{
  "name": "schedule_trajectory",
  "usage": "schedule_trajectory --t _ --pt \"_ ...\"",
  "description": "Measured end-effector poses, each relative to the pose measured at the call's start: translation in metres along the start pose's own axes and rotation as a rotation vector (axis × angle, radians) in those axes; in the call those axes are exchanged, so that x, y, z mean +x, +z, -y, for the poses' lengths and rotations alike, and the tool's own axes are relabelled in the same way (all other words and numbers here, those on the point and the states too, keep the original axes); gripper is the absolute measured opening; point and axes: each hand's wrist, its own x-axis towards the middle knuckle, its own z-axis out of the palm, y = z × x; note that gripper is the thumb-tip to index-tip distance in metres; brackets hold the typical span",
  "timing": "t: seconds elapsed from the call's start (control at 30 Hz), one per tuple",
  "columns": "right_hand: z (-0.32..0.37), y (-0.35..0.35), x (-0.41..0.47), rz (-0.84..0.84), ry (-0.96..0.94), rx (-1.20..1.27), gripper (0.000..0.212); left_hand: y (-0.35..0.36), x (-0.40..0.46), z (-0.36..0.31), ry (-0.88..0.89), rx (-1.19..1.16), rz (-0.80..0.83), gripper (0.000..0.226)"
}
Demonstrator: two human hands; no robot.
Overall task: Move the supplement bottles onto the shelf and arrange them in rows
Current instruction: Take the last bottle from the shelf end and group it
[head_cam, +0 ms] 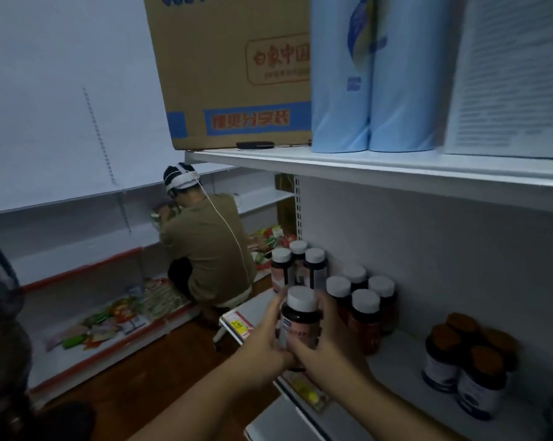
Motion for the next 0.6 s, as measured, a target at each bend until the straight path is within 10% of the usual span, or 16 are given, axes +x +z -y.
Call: schedule_trajectory --t 0.37,0.6 --pt "-0.038 0.125 0.131 -0.456 0.285 -0.014 0.047 -0.142 0.159 0.109 0.086 -0.159 -0.040 0.040" --pt "-0.063 0.150 0.151 -0.467 0.417 -0.045 0.083 -0.142 0.229 0.153 -0.162 -0.340 0.156 0.028"
